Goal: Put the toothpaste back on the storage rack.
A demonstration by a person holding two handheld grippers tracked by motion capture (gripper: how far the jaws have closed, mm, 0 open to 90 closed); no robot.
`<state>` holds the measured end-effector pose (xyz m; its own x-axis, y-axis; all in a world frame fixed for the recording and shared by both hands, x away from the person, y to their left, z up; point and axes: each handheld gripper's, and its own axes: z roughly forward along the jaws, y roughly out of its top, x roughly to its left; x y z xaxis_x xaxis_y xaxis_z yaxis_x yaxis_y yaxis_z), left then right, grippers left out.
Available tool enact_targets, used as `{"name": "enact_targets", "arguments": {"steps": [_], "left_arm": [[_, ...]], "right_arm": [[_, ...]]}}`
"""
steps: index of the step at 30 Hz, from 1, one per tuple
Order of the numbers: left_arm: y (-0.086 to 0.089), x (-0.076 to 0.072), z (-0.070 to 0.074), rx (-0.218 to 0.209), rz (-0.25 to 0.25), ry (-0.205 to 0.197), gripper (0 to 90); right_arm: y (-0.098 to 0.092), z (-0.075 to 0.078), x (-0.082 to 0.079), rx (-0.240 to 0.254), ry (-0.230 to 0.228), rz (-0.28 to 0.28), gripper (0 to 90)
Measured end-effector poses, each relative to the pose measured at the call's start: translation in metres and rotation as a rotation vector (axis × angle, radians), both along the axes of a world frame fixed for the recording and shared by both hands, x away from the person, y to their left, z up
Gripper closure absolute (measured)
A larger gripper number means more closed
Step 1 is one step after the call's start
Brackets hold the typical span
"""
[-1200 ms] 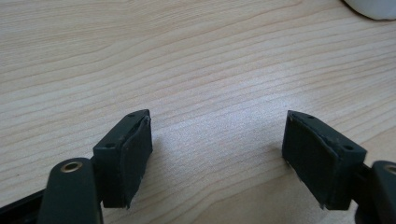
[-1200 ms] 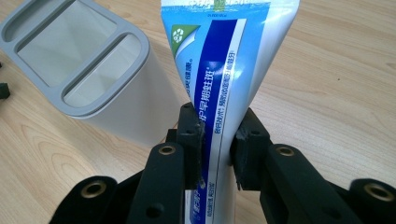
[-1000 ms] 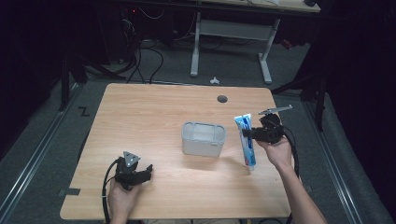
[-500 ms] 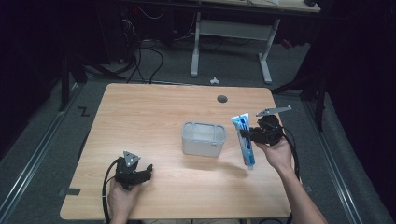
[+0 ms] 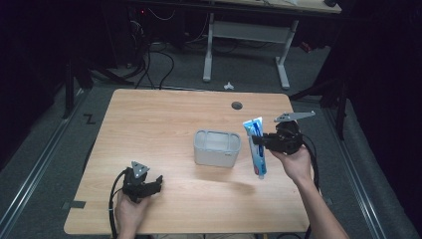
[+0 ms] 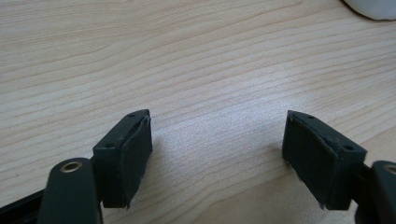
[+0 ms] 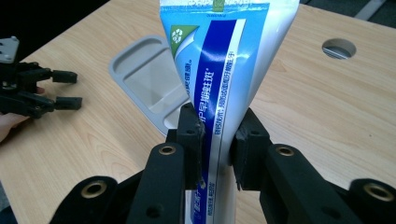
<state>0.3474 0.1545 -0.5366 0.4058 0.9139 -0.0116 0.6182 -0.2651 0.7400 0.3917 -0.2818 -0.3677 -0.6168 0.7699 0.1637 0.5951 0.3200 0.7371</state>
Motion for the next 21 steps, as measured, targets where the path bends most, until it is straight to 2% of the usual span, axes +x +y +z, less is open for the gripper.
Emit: {"name": "enact_targets", "arguments": {"steps": [10,17,21], "left_arm": [[0.0,0.0,0.0,-0.001,-0.001,0.0,24.9],[0.0,0.0,0.0,-0.002,-0.001,-0.001,24.9],[0.0,0.0,0.0,-0.001,-0.001,-0.001,24.9]], "right_arm": [[0.011,0.015,-0.006,0.028,-0.023,0.068,75.5],[0.016,0.019,-0.007,0.033,-0.029,0.083,75.7],[0.02,0.024,-0.007,0.056,-0.037,0.101,75.7]]}}
